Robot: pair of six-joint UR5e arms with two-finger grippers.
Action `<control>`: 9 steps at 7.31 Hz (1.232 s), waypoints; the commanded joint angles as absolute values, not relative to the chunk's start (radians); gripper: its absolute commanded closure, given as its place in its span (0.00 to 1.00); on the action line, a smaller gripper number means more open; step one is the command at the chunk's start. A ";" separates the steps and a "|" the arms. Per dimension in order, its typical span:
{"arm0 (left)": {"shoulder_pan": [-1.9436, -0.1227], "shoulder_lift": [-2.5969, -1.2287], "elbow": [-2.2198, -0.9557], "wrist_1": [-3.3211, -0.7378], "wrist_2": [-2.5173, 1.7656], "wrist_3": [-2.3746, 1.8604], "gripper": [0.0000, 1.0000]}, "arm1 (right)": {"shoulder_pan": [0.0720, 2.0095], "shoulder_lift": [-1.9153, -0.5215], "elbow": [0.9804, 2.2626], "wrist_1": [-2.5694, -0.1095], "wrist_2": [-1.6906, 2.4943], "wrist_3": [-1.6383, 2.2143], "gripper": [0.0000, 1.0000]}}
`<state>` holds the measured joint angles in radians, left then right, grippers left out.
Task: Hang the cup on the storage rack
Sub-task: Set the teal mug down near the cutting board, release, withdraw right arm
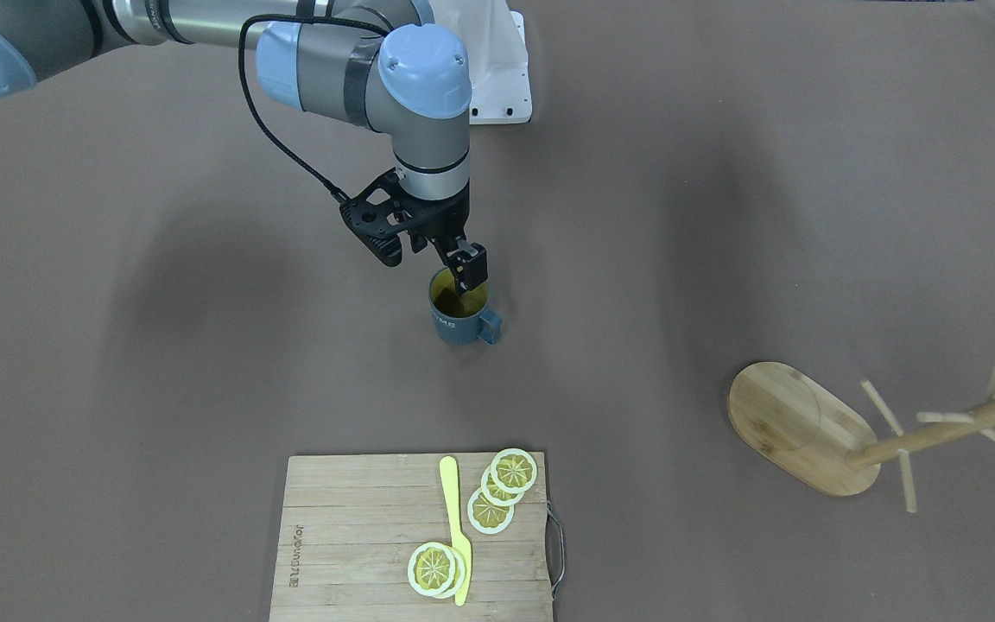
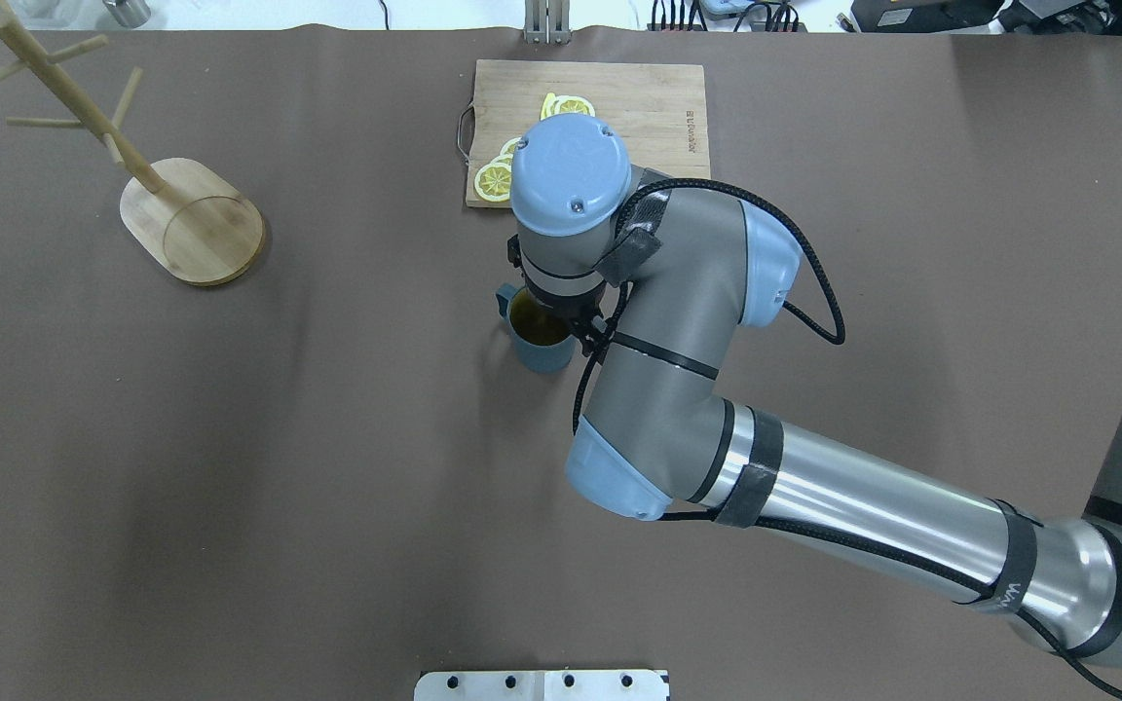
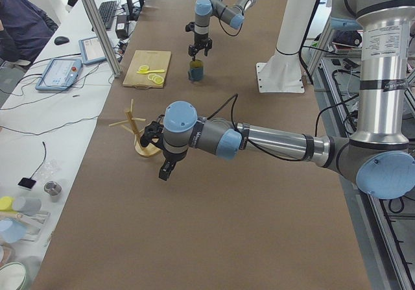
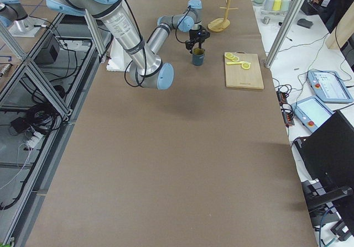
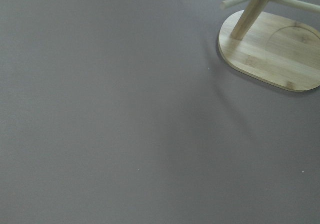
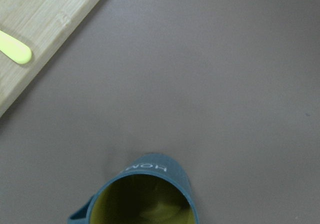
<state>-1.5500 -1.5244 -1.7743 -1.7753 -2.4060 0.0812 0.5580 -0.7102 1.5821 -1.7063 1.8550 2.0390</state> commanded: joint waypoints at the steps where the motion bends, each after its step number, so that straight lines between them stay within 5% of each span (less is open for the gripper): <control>1: -1.548 -1.551 -1.776 -1.778 -2.392 0.095 0.01 | 0.628 -0.770 1.730 -1.813 1.917 1.915 0.00; 9: -1.416 -1.580 -1.811 -2.037 -2.459 0.031 0.01 | 1.127 -1.303 1.855 -1.799 2.150 0.812 0.00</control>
